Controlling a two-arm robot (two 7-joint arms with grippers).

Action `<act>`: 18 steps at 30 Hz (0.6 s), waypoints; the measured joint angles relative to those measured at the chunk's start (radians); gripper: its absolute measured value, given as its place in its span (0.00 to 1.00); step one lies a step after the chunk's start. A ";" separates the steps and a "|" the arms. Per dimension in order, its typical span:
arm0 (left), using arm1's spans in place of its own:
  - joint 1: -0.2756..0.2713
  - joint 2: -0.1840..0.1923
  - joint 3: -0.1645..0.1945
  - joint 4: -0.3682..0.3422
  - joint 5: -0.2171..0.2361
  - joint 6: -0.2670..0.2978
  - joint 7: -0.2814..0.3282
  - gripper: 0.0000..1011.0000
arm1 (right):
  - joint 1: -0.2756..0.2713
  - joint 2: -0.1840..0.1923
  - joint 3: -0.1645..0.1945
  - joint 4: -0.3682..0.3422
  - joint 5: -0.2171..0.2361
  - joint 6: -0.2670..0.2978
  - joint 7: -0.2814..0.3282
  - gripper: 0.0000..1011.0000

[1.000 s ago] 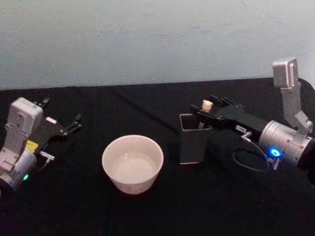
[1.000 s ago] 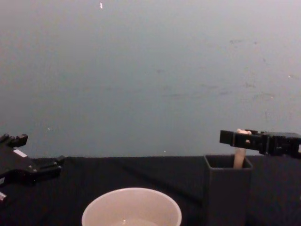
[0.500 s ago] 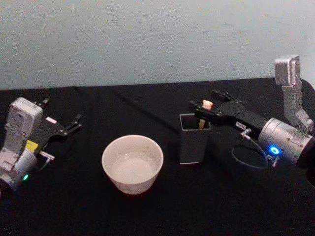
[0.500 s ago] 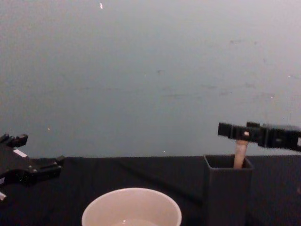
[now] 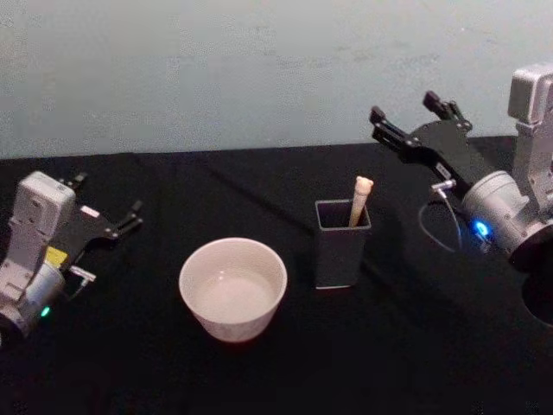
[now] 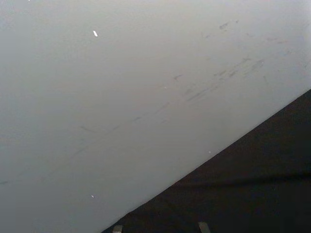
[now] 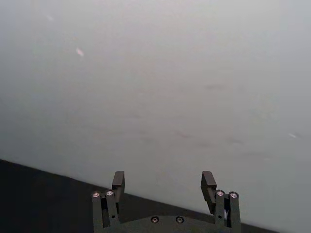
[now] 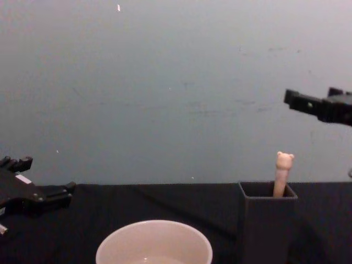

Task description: Pick up the stirring spoon with one hand, stir inside the cup, then place it back in its original position.

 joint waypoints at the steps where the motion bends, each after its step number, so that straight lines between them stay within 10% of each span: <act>1: 0.000 0.000 0.000 0.000 0.000 0.000 0.000 0.99 | 0.001 -0.001 0.000 0.010 -0.015 0.000 -0.012 0.99; 18: 0.000 0.000 0.000 0.000 0.000 0.000 0.000 0.99 | -0.055 0.012 -0.019 0.129 -0.156 0.083 -0.066 0.99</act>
